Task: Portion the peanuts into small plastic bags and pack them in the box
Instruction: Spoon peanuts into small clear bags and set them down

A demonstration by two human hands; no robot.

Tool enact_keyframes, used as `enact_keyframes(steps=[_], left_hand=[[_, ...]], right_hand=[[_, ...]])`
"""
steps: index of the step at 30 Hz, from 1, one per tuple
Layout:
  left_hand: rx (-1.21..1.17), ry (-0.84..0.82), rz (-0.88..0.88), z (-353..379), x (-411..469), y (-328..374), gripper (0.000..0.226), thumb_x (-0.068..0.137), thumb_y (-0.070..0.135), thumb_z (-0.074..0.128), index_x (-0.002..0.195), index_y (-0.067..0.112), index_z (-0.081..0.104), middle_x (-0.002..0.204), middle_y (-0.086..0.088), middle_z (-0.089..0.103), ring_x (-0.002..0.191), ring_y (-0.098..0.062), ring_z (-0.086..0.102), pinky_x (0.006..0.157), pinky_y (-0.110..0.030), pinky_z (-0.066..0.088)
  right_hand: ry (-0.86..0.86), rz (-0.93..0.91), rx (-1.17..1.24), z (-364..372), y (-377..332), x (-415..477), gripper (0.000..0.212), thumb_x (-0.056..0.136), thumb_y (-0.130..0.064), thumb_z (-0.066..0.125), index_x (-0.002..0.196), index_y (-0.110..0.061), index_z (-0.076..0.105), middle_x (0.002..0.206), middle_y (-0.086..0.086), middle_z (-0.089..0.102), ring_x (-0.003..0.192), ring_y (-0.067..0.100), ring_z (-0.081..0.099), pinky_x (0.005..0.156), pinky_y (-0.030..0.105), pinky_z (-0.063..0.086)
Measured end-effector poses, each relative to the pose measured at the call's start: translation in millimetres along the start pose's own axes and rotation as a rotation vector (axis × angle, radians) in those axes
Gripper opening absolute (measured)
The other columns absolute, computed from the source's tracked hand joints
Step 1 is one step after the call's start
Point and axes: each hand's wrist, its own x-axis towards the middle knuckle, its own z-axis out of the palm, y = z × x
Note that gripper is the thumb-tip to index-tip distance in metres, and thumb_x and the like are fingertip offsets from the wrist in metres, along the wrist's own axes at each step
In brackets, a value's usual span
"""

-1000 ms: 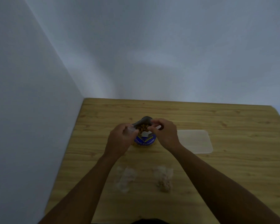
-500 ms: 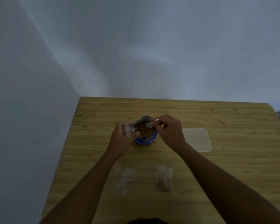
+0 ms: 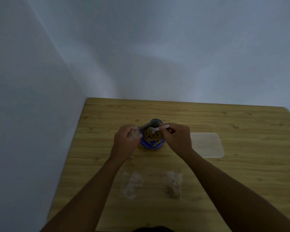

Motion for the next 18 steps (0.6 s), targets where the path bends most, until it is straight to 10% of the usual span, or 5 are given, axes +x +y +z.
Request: enact_keyframes(steps=[4, 18], left_hand=[[-0.027, -0.076, 0.034, -0.5, -2.0, -4.0, 0.035, 0.083, 0.02, 0.077, 0.117, 0.013, 0.07, 0.111, 0.0, 0.071, 0.099, -0.009, 0.067, 0.081, -0.025, 0.057], [-0.016, -0.062, 0.1, -1.6, -4.4, 1.1, 0.035, 0.082, 0.019, 0.078, 0.116, 0.013, 0.071, 0.114, 0.0, 0.071, 0.098, 0.0, 0.066, 0.079, -0.007, 0.051]], right_hand=[[-0.046, 0.098, 0.039, 2.9, -2.1, -3.0, 0.011, 0.087, -0.02, 0.075, 0.098, -0.02, 0.081, 0.069, -0.01, 0.072, 0.054, -0.004, 0.061, 0.055, 0.012, 0.043], [-0.038, 0.353, 0.116, 13.5, -9.1, -7.6, 0.009, 0.086, -0.022, 0.075, 0.089, -0.024, 0.082, 0.072, -0.008, 0.076, 0.061, 0.005, 0.068, 0.06, 0.033, 0.057]])
